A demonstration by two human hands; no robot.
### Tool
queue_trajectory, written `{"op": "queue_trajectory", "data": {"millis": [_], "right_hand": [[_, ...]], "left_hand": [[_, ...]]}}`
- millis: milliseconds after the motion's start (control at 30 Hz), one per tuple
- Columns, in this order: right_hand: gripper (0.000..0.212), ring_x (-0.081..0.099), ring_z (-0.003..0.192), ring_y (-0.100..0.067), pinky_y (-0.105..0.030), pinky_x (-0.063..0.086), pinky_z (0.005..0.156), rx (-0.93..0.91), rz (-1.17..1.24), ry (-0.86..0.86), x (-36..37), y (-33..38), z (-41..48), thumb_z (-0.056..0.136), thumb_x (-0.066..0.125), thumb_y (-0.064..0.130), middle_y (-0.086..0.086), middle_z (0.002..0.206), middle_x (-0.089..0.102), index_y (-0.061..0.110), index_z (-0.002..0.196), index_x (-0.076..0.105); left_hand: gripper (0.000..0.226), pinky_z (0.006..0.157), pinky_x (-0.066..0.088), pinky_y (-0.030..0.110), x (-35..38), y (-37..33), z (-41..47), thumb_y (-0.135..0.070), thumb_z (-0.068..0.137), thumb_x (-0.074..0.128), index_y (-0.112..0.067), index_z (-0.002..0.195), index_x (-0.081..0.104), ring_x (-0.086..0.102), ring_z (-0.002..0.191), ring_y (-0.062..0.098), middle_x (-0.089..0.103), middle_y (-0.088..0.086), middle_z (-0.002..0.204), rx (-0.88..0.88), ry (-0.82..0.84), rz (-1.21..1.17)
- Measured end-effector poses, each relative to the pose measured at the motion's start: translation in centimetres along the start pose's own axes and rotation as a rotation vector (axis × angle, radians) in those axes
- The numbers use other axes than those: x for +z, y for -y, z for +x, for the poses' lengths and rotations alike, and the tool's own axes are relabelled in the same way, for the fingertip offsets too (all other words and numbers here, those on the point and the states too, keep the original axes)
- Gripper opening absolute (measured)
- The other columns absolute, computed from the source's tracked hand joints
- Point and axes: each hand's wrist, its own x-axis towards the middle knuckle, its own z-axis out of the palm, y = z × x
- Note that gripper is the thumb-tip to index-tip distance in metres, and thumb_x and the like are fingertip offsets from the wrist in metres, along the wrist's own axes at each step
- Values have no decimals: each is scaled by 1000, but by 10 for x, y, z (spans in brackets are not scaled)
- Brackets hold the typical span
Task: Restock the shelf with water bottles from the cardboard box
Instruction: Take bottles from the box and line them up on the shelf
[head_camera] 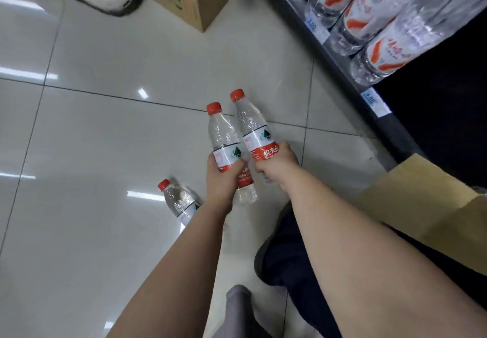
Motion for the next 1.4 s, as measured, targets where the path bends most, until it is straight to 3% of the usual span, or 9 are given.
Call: {"op": "queue_trajectory", "data": {"millis": [133, 300, 433, 633, 800, 867, 1000, 1200, 1400], "right_hand": [[77, 58, 98, -22, -32, 50, 80, -103, 19, -92, -86, 39, -50, 60, 82, 14, -3, 111, 58, 16, 127, 43], [52, 63, 74, -15, -29, 55, 59, -251, 188, -336, -186, 46, -155, 60, 80, 13, -2, 88, 63, 14, 105, 56], [61, 71, 77, -23, -46, 61, 66, -369, 339, -512, -239, 13, -247, 44, 83, 29, -7, 90, 71, 16, 101, 63], [45, 65, 80, -12, -26, 51, 63, -551, 578, -778, -276, -52, -363, 68, 82, 18, 3, 93, 68, 20, 106, 56], [42, 68, 83, -16, -35, 57, 72, -601, 748, -932, -292, -99, -408, 70, 82, 27, 2, 92, 70, 21, 106, 61], [42, 70, 86, -20, -40, 58, 76, -616, 845, -929, -297, -116, -414, 72, 81, 29, -1, 95, 70, 22, 108, 61], [48, 68, 96, -21, -44, 56, 86, -623, 1012, -893, -306, -143, -417, 80, 74, 37, -1, 107, 69, 23, 122, 58], [46, 68, 100, -25, -47, 53, 90, -618, 1189, -767, -335, -154, -392, 86, 67, 33, -6, 113, 69, 23, 129, 52], [60, 70, 98, -16, -44, 51, 95, -631, 1009, -778, -397, -137, -341, 74, 80, 22, 3, 110, 71, 22, 127, 51]], "left_hand": [[68, 75, 59, 36, 37, -75, -36, -26, 63, 81, -14, 122, 48, 70, 92, 20, 67, 8, 108, 136, 199, -12], [59, 78, 60, 47, 85, -146, -120, -27, 61, 80, -21, 111, 49, 71, 88, 26, 67, 8, 104, 235, 444, -23], [54, 68, 60, 44, 120, -184, -205, -19, 68, 80, -18, 113, 52, 73, 80, 29, 70, 14, 103, 343, 660, -43], [38, 60, 58, 38, 164, -201, -338, -16, 81, 73, -12, 114, 55, 69, 69, 25, 70, 14, 93, 379, 889, -53], [30, 61, 58, 38, 186, -186, -407, -19, 85, 71, -8, 110, 60, 70, 65, 23, 72, 12, 83, 297, 1036, -94], [26, 64, 59, 38, 194, -176, -420, -21, 85, 71, -9, 106, 61, 70, 65, 22, 72, 9, 78, 284, 1071, -77], [35, 82, 55, 46, 210, -155, -425, -25, 85, 71, -9, 115, 61, 68, 80, 26, 70, 13, 91, 274, 1116, -23], [34, 73, 56, 40, 249, -154, -408, -23, 85, 70, -12, 117, 62, 70, 81, 27, 72, 16, 97, 313, 1121, 5], [25, 69, 57, 39, 316, -193, -374, -13, 88, 65, -10, 112, 64, 70, 78, 28, 73, 20, 97, 416, 1135, 49]]}}
